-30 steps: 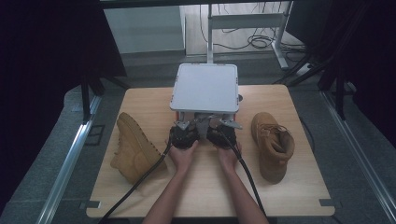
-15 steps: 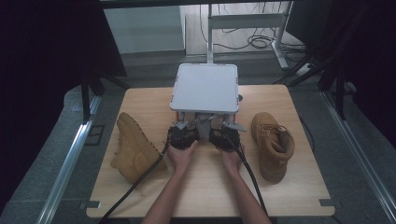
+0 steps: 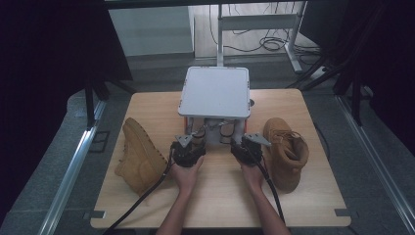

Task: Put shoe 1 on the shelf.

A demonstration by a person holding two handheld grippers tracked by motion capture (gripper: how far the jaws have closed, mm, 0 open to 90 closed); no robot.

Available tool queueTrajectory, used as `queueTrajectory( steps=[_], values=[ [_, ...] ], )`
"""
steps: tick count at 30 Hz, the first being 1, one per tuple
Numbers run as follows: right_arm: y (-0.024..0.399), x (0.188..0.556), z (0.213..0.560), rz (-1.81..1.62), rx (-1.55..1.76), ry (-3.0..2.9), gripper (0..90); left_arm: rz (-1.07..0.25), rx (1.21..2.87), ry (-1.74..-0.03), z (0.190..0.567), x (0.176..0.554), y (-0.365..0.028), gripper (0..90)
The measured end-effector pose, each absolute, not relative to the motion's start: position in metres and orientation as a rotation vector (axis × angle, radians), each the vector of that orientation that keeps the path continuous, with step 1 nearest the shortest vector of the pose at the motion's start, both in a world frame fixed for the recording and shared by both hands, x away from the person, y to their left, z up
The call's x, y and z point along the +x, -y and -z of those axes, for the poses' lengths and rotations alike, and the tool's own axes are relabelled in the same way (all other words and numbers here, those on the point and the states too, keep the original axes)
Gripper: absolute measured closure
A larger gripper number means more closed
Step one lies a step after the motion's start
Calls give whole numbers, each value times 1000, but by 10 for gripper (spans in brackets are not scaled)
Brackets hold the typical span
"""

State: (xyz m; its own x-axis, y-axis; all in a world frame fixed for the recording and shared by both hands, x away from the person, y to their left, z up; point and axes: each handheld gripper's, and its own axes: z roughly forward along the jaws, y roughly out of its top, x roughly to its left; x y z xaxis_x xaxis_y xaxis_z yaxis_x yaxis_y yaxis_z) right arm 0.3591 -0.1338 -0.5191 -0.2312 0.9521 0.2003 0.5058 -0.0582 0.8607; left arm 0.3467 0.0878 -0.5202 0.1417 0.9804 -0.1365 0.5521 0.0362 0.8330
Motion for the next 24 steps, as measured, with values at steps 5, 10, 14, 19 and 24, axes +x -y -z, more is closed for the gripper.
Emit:
queueTrajectory(
  steps=[5, 10, 14, 19, 24],
  values=[
    [136, 360, 519, -1243, 1576, -1727, 774, -712, 1626, -1542, 522, 343, -88, 700],
    [133, 362, 521, -1236, 1575, -1726, 865, -756, 1584, -1571, 524, 348, -87, 822],
    [132, 364, 523, -1226, 1570, -1730, 890, -790, 1547, -1588, 524, 355, -87, 858],
    [129, 370, 527, -1206, 1594, -1717, 891, -777, 1538, -1598, 525, 363, -84, 861],
    [126, 375, 528, -1193, 1605, -1713, 891, -753, 1542, -1608, 527, 368, -86, 865]
  ],
)
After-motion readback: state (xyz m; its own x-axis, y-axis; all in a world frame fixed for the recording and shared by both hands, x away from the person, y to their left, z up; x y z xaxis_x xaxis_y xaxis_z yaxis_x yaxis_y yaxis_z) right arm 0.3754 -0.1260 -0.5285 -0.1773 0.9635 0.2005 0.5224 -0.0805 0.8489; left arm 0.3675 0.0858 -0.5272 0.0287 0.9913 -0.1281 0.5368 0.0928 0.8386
